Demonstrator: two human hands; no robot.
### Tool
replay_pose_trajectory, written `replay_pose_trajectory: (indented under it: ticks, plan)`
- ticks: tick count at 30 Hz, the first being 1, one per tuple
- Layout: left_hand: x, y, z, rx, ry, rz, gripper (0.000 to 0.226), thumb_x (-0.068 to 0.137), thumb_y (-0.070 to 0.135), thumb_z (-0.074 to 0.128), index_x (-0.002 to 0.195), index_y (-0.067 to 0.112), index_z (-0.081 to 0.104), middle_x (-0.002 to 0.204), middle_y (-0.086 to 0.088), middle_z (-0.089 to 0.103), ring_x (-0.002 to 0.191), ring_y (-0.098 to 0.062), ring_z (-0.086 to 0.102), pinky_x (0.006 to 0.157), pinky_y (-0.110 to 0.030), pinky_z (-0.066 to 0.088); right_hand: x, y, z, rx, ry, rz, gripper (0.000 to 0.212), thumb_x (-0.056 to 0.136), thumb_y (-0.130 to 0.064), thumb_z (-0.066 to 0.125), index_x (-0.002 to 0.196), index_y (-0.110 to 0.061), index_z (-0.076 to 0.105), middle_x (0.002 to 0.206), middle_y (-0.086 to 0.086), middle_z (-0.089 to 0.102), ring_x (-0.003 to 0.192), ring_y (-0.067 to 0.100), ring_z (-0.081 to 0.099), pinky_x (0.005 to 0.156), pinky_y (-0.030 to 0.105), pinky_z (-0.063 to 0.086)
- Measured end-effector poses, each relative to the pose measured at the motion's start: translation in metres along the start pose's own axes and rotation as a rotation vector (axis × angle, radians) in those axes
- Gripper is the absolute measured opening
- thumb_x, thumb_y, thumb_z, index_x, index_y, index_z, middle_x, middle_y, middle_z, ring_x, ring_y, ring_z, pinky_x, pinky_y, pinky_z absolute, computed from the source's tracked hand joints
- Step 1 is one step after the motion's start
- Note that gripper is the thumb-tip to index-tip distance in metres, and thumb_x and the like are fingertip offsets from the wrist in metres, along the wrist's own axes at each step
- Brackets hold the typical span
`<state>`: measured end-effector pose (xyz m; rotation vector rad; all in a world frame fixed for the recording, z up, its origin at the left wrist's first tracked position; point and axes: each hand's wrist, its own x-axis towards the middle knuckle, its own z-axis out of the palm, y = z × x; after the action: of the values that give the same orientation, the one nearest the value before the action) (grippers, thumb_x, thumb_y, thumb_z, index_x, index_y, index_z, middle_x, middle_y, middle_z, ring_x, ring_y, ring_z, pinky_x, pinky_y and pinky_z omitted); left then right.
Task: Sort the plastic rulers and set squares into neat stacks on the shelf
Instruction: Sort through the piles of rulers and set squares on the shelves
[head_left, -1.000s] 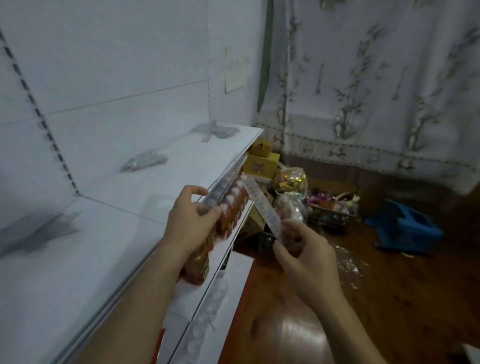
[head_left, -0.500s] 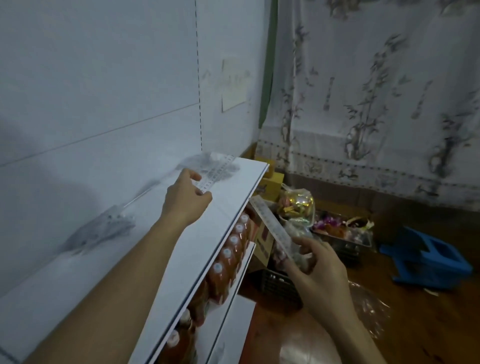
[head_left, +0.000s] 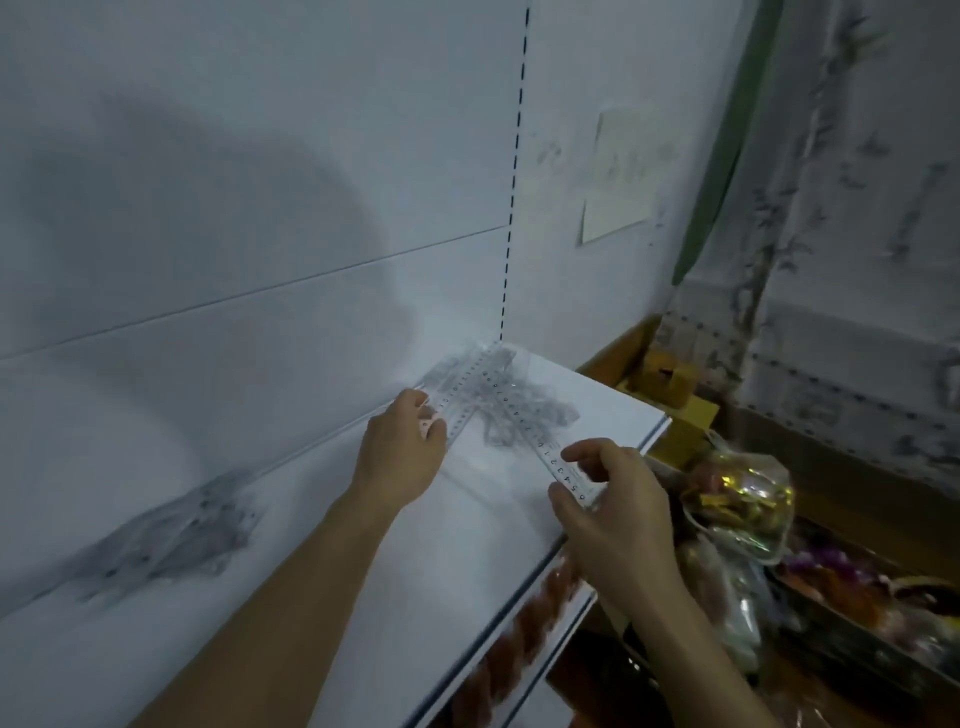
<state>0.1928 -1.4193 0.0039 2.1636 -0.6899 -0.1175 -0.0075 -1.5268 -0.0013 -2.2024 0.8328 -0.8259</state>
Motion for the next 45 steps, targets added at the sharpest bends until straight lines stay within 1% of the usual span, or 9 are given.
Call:
replay_pose_trajectory:
  ticks: [4, 8, 11, 14, 21, 27, 33, 39, 45]
  plan:
    - [0.008, 0.006, 0.031, 0.153, 0.064, -0.074, 0.040, 0.098, 0.036, 0.056, 0.133, 0.017, 0.054, 0.130, -0.005, 0.064, 0.118, -0.027, 0.060, 0.106, -0.040, 0.041, 0.077, 0.021, 0.019, -0.077, -0.063, -0.088, 0.028, 0.088, -0.026, 0.074, 0.113, -0.030, 0.063, 0.112, -0.008, 0.057, 0.108, 0.012, 0.052, 0.089, 0.023, 0.042]
    - [0.003, 0.004, 0.053, 0.239, 0.075, -0.066, 0.048, 0.096, 0.040, 0.058, 0.137, 0.017, 0.046, 0.133, -0.001, 0.059, 0.126, -0.022, 0.052, 0.118, -0.050, 0.019, 0.121, 0.028, 0.050, -0.122, -0.196, -0.195, 0.027, 0.090, -0.031, 0.070, 0.116, -0.030, 0.063, 0.120, -0.006, 0.060, 0.115, 0.018, 0.049, 0.097, 0.036, 0.045]
    - [-0.001, 0.002, 0.058, 0.235, 0.095, -0.047, 0.067, 0.090, 0.047, 0.064, 0.144, 0.015, 0.040, 0.141, -0.002, 0.054, 0.131, -0.022, 0.048, 0.114, -0.047, 0.032, 0.130, 0.032, 0.067, -0.150, -0.227, -0.268, 0.026, 0.087, -0.035, 0.072, 0.112, -0.027, 0.067, 0.117, -0.002, 0.066, 0.116, 0.025, 0.051, 0.097, 0.045, 0.045]
    - [-0.004, 0.006, 0.055, 0.176, 0.146, -0.093, 0.081, 0.085, 0.051, 0.069, 0.150, 0.016, 0.036, 0.145, -0.003, 0.052, 0.132, -0.019, 0.049, 0.110, -0.035, 0.041, 0.128, 0.034, 0.071, -0.105, -0.229, -0.290, 0.028, 0.086, -0.039, 0.072, 0.111, -0.027, 0.069, 0.116, -0.001, 0.066, 0.117, 0.024, 0.051, 0.098, 0.049, 0.044]
    - [-0.014, 0.004, 0.030, 0.251, 0.149, -0.105, 0.068, 0.092, 0.048, 0.061, 0.148, 0.015, 0.041, 0.144, -0.002, 0.054, 0.132, -0.019, 0.050, 0.110, -0.029, 0.036, 0.119, 0.035, 0.055, -0.045, -0.184, -0.364, 0.025, 0.087, -0.042, 0.069, 0.108, -0.029, 0.069, 0.113, -0.006, 0.064, 0.117, 0.021, 0.051, 0.102, 0.046, 0.038]
    - [-0.058, -0.018, -0.037, 0.422, 0.232, -0.121, 0.060, 0.097, 0.054, 0.046, 0.146, 0.018, 0.044, 0.148, -0.001, 0.049, 0.136, -0.020, 0.044, 0.111, -0.031, 0.031, 0.093, -0.008, 0.050, -0.038, -0.332, -0.529, 0.030, 0.089, -0.045, 0.061, 0.114, -0.028, 0.065, 0.117, -0.005, 0.059, 0.119, 0.020, 0.049, 0.105, 0.046, 0.039]
    - [-0.166, -0.071, -0.152, 0.602, 0.380, -0.158, 0.068, 0.092, 0.059, 0.035, 0.137, 0.012, 0.054, 0.145, -0.010, 0.050, 0.133, -0.028, 0.045, 0.113, -0.043, 0.036, 0.013, -0.106, 0.074, 0.051, -0.627, -0.777, 0.039, 0.095, -0.044, 0.062, 0.130, -0.030, 0.056, 0.137, -0.010, 0.049, 0.125, 0.010, 0.046, 0.109, 0.039, 0.040]
    - [-0.335, -0.124, -0.279, 0.662, 0.552, -0.360, 0.058, 0.094, 0.049, 0.047, 0.134, 0.008, 0.057, 0.142, -0.016, 0.051, 0.131, -0.034, 0.047, 0.109, -0.047, 0.037, -0.131, -0.201, 0.099, 0.050, -0.931, -1.129, 0.048, 0.097, -0.054, 0.054, 0.142, -0.038, 0.047, 0.145, -0.021, 0.042, 0.132, 0.000, 0.039, 0.112, 0.027, 0.034]
    - [-0.501, -0.165, -0.382, 0.668, 0.690, -0.539, 0.052, 0.098, 0.040, 0.054, 0.141, 0.011, 0.049, 0.148, -0.012, 0.045, 0.136, -0.031, 0.041, 0.112, -0.044, 0.033, -0.298, -0.297, 0.117, 0.064, -1.098, -1.433, 0.052, 0.099, -0.056, 0.049, 0.147, -0.044, 0.035, 0.158, -0.018, 0.027, 0.145, 0.001, 0.022, 0.120, 0.029, 0.022]
